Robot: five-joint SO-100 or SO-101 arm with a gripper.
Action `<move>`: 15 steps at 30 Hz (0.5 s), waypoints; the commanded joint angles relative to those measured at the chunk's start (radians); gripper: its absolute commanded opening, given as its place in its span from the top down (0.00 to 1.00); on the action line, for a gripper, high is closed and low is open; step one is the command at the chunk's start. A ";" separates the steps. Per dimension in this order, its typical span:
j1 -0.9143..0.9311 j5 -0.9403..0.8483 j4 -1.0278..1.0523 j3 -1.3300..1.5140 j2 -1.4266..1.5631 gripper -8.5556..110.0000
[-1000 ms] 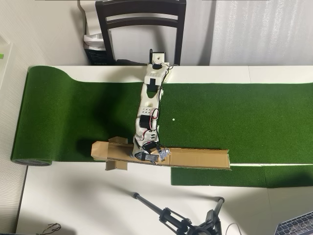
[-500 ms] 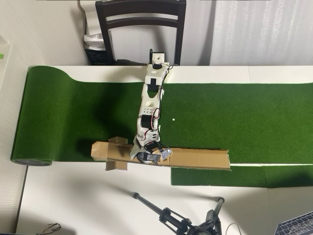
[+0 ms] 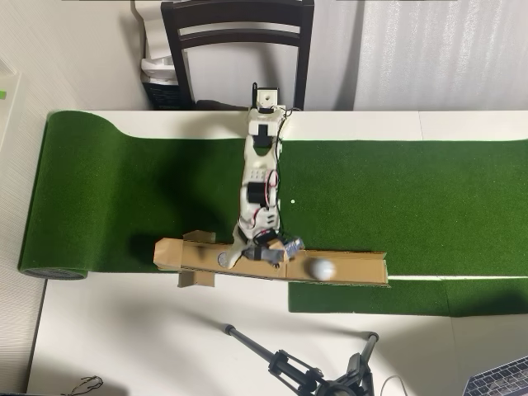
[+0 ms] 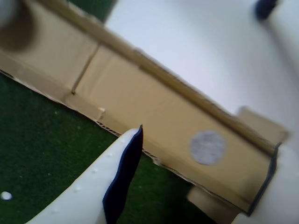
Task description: Pick up the golf ball and place it on the gray mark at the back.
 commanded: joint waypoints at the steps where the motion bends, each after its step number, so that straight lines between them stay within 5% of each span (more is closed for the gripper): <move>1: -0.020 0.069 -0.018 -0.110 0.321 0.55; 15: 0.000 0.071 0.046 -0.110 0.568 0.46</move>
